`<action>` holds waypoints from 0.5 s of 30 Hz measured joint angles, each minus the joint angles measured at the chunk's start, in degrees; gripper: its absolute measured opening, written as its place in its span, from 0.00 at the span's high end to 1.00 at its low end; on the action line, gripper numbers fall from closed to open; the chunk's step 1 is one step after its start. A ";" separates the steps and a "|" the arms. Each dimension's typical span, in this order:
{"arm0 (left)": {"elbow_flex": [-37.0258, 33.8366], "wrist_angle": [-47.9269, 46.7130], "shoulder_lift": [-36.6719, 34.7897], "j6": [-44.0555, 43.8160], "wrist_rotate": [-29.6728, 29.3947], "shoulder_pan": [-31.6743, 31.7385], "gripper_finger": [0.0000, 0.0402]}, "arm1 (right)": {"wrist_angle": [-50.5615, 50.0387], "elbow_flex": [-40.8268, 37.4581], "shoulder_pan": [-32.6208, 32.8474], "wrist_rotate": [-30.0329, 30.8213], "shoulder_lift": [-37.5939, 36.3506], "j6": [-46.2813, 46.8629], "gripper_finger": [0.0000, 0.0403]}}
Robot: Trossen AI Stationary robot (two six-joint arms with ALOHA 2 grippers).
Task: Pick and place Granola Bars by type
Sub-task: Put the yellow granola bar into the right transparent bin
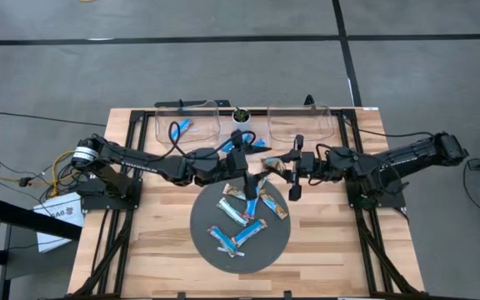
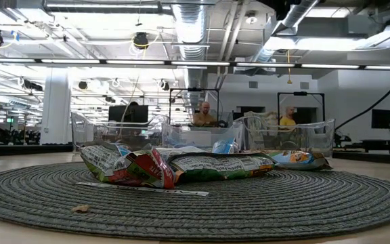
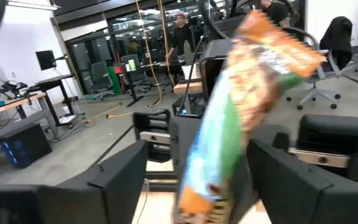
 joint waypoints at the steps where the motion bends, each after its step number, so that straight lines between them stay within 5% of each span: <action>1: 0.00 0.02 0.00 0.00 0.00 -0.02 0.30 | 0.00 0.00 -0.21 0.00 0.00 0.00 0.76; 8: 0.00 0.04 0.00 0.27 0.00 -0.02 0.27 | -0.02 0.00 -0.63 0.28 0.00 0.02 0.78; 15: -0.04 -2.37 -0.12 2.67 -6.25 -0.39 0.27 | -1.02 0.00 -0.70 9.24 -0.38 -1.40 0.80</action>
